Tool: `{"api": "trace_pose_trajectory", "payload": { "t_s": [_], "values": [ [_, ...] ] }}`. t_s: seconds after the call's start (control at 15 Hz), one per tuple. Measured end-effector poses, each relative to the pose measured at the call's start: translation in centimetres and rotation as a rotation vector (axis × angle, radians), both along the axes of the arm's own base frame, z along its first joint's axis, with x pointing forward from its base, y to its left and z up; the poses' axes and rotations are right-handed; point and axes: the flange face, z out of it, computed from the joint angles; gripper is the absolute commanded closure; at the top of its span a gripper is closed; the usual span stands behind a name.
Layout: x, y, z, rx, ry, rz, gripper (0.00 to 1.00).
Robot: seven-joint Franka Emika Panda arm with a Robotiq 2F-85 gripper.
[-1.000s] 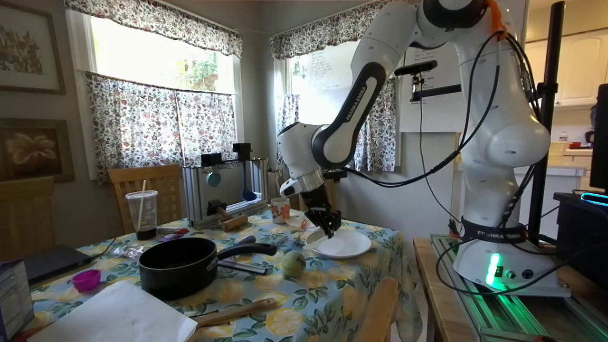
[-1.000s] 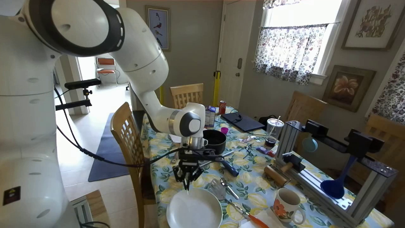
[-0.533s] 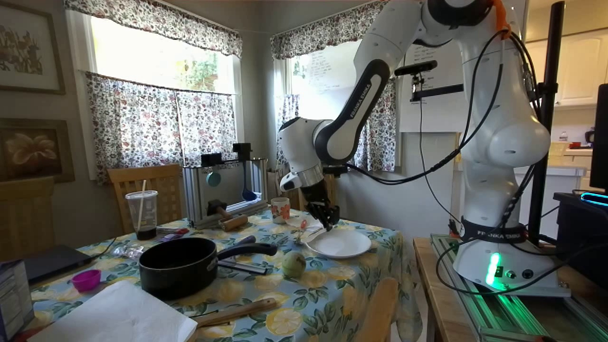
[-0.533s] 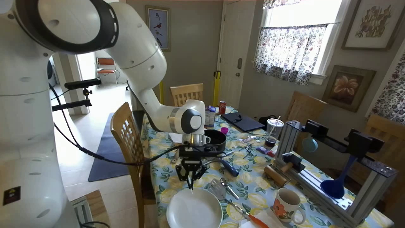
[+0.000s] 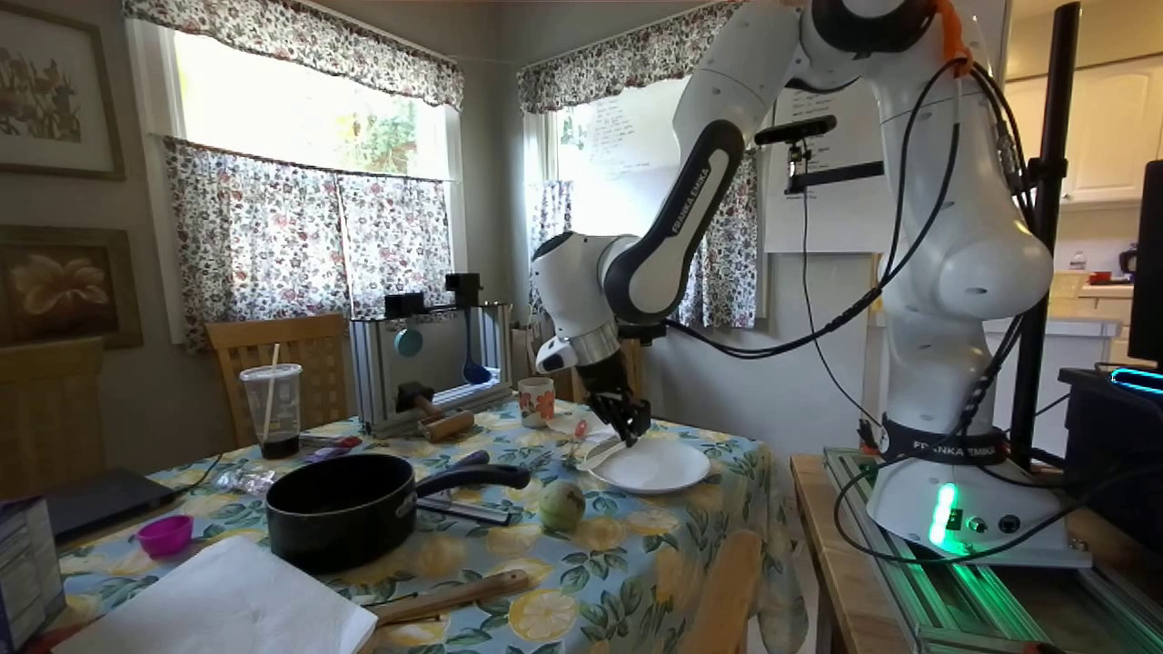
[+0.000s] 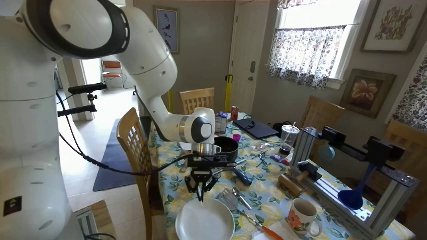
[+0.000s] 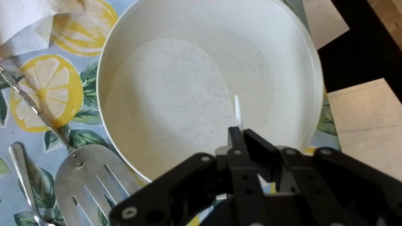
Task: Use the knife to poke at the ball
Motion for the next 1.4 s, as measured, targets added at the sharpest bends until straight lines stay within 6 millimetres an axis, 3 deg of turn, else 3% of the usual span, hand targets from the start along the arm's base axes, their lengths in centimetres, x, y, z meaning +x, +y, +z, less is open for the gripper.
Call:
{"api": "trace_pose_trajectory", "payload": {
  "t_s": [0.73,1.4],
  "values": [
    [1.9,1.6,-1.7,0.021,-0.021,0.030,0.98],
    [4.3,5.5,-2.4,0.038,-0.036,0.091,0.98]
  ]
}}
